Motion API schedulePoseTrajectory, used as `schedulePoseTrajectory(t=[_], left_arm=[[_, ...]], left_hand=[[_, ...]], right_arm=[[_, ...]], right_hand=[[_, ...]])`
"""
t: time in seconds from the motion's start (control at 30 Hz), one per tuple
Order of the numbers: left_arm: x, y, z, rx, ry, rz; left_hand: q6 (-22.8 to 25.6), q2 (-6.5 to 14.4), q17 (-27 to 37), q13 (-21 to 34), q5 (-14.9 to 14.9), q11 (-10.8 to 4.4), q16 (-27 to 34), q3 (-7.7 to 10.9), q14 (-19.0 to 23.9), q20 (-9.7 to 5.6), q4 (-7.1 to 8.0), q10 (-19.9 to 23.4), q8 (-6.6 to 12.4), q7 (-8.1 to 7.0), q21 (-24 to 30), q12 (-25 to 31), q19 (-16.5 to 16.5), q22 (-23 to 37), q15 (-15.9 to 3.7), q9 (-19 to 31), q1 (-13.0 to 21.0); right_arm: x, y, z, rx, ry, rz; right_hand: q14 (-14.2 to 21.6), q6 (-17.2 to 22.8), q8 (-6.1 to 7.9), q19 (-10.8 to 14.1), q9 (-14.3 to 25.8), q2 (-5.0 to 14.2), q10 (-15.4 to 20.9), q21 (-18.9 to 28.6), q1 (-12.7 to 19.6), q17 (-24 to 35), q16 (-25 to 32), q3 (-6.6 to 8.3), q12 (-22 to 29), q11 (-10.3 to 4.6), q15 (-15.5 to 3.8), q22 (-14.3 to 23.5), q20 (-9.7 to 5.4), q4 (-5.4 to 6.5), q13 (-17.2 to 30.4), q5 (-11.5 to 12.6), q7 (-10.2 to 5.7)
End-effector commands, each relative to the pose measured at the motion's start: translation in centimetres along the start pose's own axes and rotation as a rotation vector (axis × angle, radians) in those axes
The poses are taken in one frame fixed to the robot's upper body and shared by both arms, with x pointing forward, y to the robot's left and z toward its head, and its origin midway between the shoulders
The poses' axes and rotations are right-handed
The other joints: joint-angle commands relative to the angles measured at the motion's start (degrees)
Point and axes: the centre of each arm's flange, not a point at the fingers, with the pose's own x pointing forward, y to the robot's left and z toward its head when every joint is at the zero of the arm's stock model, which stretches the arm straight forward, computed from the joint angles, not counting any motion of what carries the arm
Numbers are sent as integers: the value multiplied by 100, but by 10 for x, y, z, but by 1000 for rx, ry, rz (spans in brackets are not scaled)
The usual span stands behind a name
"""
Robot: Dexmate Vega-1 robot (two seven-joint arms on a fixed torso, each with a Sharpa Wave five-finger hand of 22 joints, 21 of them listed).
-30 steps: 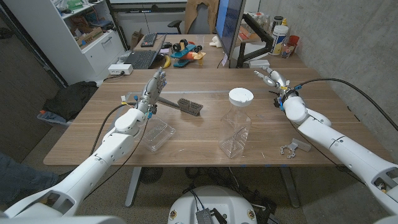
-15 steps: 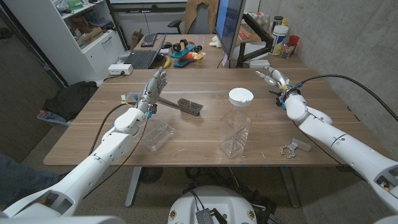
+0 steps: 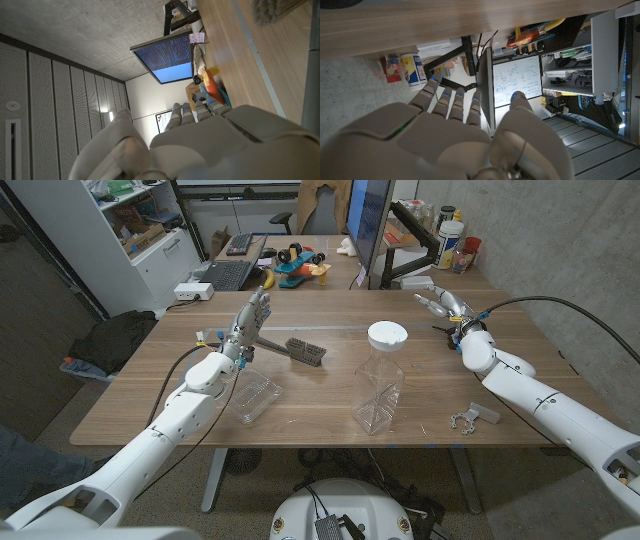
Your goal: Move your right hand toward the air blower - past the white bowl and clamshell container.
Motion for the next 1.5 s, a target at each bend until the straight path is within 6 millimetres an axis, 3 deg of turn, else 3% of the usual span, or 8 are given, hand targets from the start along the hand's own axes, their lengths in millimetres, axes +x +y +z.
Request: schedulePoseTrajectory(t=[0.03,1.17,1.27,1.5], left_arm=[[0,-2,0,3,0,0],[3,-4,8,25,-9,-20],[5,-6,8,23,-8,-23],[6,-7,8,28,-7,-29]], left_hand=[[35,62,11,-5,-16,4,32,8,14,14,-15,-7,52,20,-35,34,17,19,15,25,35],[54,81,11,-12,-23,-3,20,-1,-13,29,-37,-35,39,30,-81,21,20,21,3,26,31],[54,82,12,-12,-23,-5,21,-1,-12,28,-38,-31,38,28,-84,22,21,21,2,26,31],[51,86,12,-13,-25,-8,21,-4,-12,62,-43,-33,33,24,-94,21,17,22,11,26,29]], right_arm=[[3,-3,-5,-71,22,0],[2,-16,-23,-200,145,-11],[1,-18,-25,-214,163,-7],[1,-21,-28,-238,192,-1]], right_hand=[[26,36,-9,3,30,-34,32,-7,0,19,-18,10,14,-19,-29,33,18,-22,32,61,-11],[-38,86,-15,-94,32,-43,27,-129,-39,17,-29,-2,-1,-14,-17,38,38,-30,38,88,-17],[-80,88,-23,-125,33,-45,18,-173,-37,9,-43,-2,-8,-3,198,40,68,-43,41,97,-18],[-218,75,-41,-203,35,-41,-106,-245,-47,-1,-85,-2,-57,34,319,41,196,-52,44,106,-26]])
